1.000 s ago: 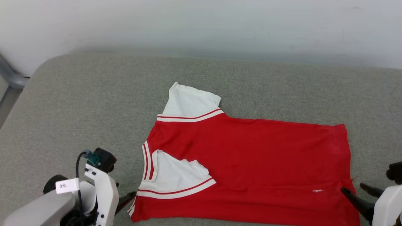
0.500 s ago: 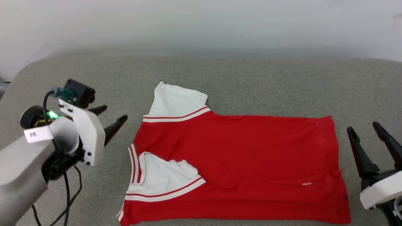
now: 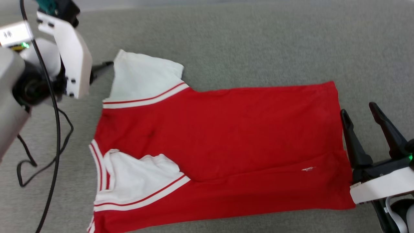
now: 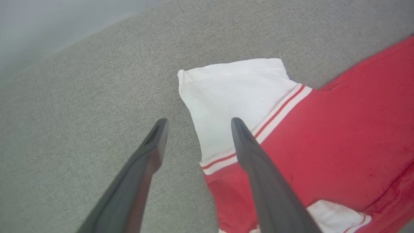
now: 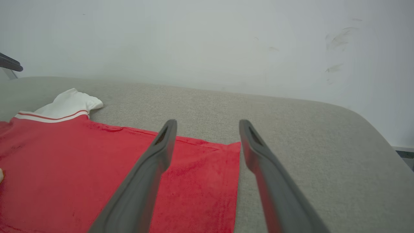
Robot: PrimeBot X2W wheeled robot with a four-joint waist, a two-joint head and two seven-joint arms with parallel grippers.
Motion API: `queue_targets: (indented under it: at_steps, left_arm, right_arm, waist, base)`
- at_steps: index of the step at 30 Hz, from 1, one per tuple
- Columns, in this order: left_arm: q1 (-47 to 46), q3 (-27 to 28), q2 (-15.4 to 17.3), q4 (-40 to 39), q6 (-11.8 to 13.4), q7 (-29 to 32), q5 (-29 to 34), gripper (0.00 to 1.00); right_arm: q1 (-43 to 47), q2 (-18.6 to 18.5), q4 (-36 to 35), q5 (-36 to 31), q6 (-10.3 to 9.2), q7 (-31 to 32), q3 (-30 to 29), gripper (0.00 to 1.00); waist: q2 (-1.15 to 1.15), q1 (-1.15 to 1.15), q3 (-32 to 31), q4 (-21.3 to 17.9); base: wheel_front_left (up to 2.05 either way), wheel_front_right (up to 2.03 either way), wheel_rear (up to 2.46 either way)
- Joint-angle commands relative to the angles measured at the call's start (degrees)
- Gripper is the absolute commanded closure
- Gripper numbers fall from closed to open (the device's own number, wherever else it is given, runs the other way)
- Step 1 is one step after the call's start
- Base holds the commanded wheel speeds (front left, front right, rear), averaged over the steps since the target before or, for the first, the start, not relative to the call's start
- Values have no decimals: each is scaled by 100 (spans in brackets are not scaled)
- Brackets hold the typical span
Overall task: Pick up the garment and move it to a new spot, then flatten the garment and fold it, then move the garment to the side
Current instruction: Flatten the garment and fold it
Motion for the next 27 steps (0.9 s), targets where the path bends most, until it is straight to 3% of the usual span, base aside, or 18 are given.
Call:
queue_targets:
  at_steps: [1, 10, 22, 23, 24, 27]
  left_arm:
    - [-209, 32, -66, 101, 49, 212, -49, 0]
    - [-1101, -133, -278, 656, 152, 1254, 61, 0]
    - [-794, -700, -353, 1157, -55, 1603, 369, 0]
    - [-748, -720, -353, 1178, -64, 1573, 375, 70]
    - [-712, -710, -370, 1201, -79, 1541, 345, 100]
    - [-725, -697, -440, 1250, -109, 1291, 426, 100]
  right_arm:
    - [-138, 47, -15, -45, -5, -22, 11, 0]
    - [-454, 13, -34, -31, -5, -89, 81, 0]
    - [-659, -64, 32, 48, -5, -89, 72, 0]
    - [-677, -74, 31, 64, -5, -79, 63, 0]
    - [-703, -78, 17, 81, -5, -86, 57, 0]
    - [-762, -143, -22, 131, -5, -43, -3, 0]
  waist:
    - [0, -1, 477, -278]
    - [0, -1, 1166, -486]
    - [0, -1, 1374, -458]
    - [0, -1, 1364, -449]
    - [0, -1, 1349, -440]
    - [0, -1, 1262, -393]
  base:
    - [0, 0, 0]
    - [0, 0, 0]
    - [0, 0, 0]
    - [0, 0, 0]
    - [0, 0, 0]
    - [0, 0, 0]
